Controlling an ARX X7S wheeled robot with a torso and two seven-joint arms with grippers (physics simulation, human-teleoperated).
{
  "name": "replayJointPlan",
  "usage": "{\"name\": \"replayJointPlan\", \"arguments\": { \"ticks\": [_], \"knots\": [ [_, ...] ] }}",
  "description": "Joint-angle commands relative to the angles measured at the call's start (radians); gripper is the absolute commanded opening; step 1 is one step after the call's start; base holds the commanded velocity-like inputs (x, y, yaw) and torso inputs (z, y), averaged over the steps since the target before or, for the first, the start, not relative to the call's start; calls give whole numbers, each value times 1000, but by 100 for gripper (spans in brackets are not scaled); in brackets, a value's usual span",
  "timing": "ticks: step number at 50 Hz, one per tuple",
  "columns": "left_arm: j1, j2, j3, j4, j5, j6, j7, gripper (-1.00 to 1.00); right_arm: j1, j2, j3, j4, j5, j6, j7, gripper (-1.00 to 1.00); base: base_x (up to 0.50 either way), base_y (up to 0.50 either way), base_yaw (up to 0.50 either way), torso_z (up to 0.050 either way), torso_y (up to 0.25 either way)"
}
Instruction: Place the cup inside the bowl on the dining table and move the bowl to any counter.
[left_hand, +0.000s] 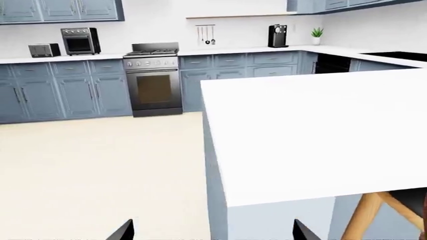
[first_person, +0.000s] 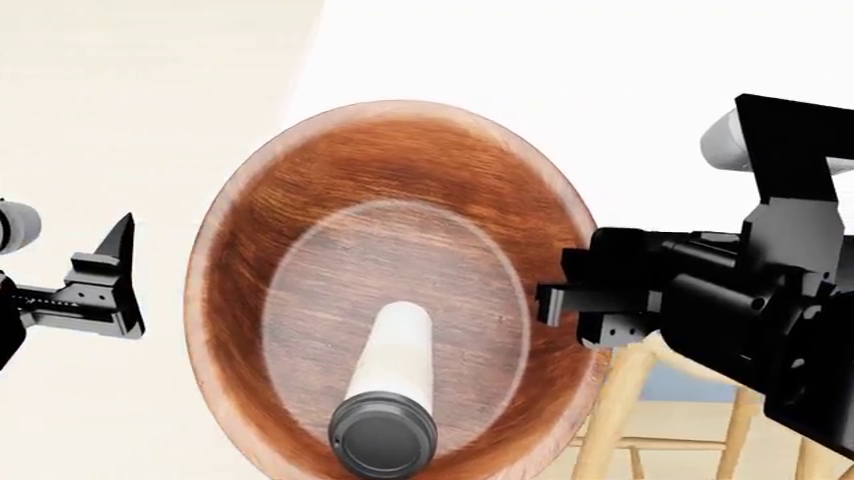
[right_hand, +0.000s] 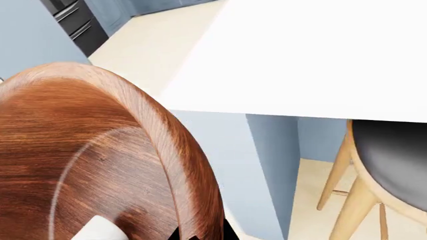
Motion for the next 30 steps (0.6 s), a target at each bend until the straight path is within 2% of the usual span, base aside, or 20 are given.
{"name": "replayJointPlan", "arguments": {
  "ticks": [1,30],
  "knots": [
    [6,-6,-3,2,-2,5,3,100,3,5,27,-8,-4,-13,-7,-100,-2,500,0,0,0],
    [0,-4,3,-1,-4,4,2,100,-16,8,31,-11,-7,-20,-9,-100,-2,500,0,0,1]
  ]
}}
